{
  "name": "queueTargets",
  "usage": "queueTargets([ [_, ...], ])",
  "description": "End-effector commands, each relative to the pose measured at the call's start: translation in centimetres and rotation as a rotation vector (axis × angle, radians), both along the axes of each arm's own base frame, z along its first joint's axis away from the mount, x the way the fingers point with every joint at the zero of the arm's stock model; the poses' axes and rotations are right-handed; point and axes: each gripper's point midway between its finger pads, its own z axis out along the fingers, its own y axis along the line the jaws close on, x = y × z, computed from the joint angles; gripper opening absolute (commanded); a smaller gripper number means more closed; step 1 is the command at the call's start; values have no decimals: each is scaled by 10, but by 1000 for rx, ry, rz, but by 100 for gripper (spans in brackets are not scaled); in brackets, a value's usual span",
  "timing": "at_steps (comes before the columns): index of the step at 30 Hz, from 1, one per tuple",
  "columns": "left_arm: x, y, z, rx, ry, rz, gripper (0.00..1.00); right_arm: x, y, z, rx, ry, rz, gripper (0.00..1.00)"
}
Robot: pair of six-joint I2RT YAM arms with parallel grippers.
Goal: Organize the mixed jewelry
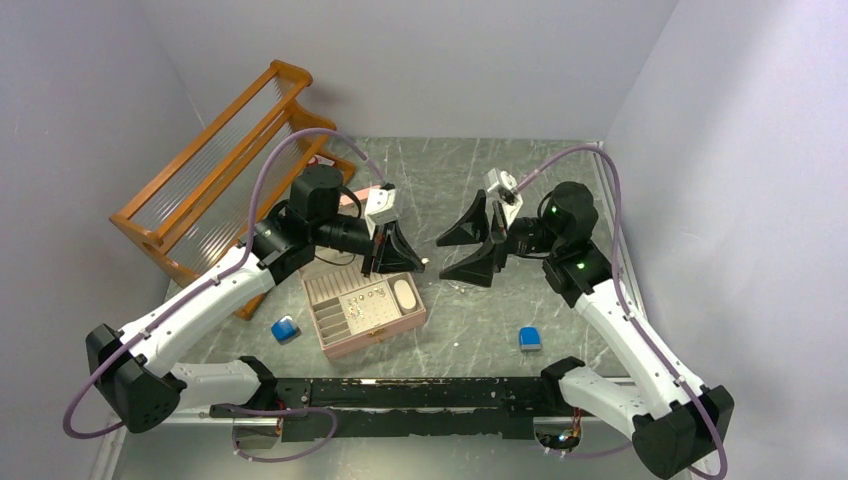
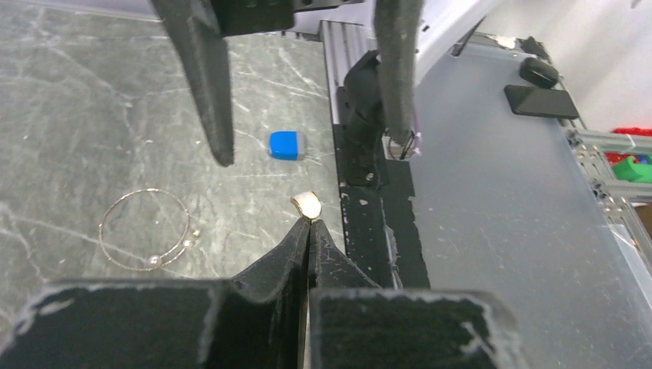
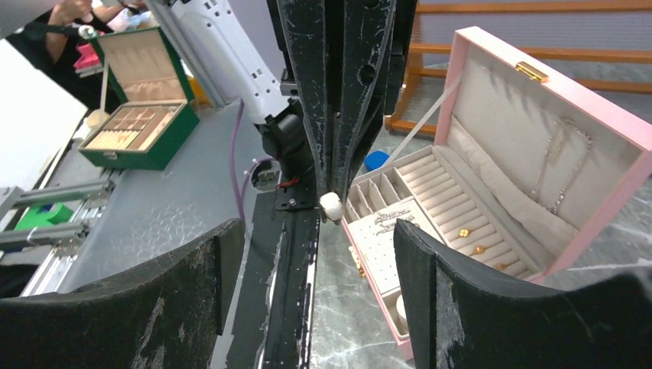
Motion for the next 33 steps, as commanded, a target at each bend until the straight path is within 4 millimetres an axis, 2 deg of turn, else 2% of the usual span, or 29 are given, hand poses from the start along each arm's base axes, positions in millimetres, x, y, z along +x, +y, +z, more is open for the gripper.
queueTargets([
  [1,-20,3,19,-46,-19,-129,5,-6,2,1,22,-53,89,75],
  [6,-18,1,18,-42,-5,-118,5,-5,10,3,31,-54,136,72],
  [11,-13,-1,18,-41,8,-90,5,-2,21,0,13,-45,141,59],
  [14,-10,-2,17,-34,14,-73,5,-2,21,0,9,-42,140,49],
  [19,-6,-2,13,-18,27,-57,5,-6,18,1,9,-52,124,45],
  [25,-3,-5,13,-15,45,-47,5,-10,17,-5,-6,-43,145,32],
  [33,-1,-5,10,-4,57,-38,5,-9,17,-9,-13,-46,130,32],
])
